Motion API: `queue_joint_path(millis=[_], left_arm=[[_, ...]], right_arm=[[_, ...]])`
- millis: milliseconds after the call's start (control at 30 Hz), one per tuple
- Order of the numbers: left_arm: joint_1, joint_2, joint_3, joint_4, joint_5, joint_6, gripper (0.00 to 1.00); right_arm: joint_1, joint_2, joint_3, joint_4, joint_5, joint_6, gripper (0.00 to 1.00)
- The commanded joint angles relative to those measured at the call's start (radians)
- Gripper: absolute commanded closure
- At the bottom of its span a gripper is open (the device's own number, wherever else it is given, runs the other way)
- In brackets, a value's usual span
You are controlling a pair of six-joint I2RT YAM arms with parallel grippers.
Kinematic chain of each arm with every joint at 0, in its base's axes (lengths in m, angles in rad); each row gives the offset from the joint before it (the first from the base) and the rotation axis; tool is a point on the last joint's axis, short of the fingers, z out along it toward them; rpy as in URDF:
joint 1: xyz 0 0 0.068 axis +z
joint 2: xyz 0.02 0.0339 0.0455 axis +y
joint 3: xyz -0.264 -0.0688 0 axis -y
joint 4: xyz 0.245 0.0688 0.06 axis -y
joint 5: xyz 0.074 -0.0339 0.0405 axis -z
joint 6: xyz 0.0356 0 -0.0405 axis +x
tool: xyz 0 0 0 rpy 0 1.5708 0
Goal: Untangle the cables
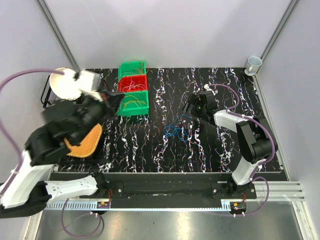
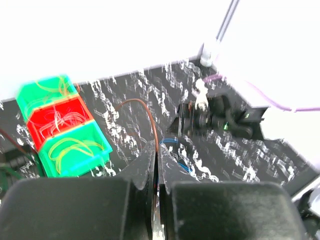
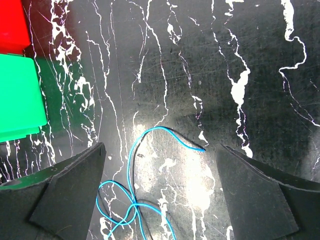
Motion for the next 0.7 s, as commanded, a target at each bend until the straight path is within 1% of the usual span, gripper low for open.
queue_joint_path(millis=[0,67,133,167,233,267,467,667], left_arm=[[0.002,-0.033,-0.027,0.02,-0.011,0.037,0.98],[0.002,-0.037,-0.05,0.026,0.03,0.046,0.98],[0.002,-0.037,-0.096,0.049,0.063,0.057,0.97],[0.002,-0.033,-0.112,0.055,0.069,0.065,0.97],[0.004,-0.008,-0.151,0.067,0.081,0.063,0.97],[0.004,0.001,-0.166,0.073,0.086,0.06,1.0],[0.005,0.027,-0.275,0.144,0.087,0.022,1.0],[0.011,0.044,-0.268,0.175,0.072,0.014,1.0]], right_arm=[[-0.006,-0.033,0.026,0.025,-0.01,-0.026,0.05],[-0.008,-0.06,0.004,0.053,-0.033,-0.028,0.05],[-0.008,-0.115,-0.017,0.089,-0.093,-0.032,0.05],[-0.008,-0.137,-0.051,0.146,-0.113,-0.029,0.05],[-0.009,-0.189,-0.074,0.198,-0.171,-0.014,0.05],[-0.009,-0.201,-0.082,0.203,-0.208,-0.003,0.05],[-0.008,-0.257,-0.128,0.217,-0.277,0.026,0.05],[-0.008,-0.301,-0.163,0.205,-0.277,0.015,0.06]])
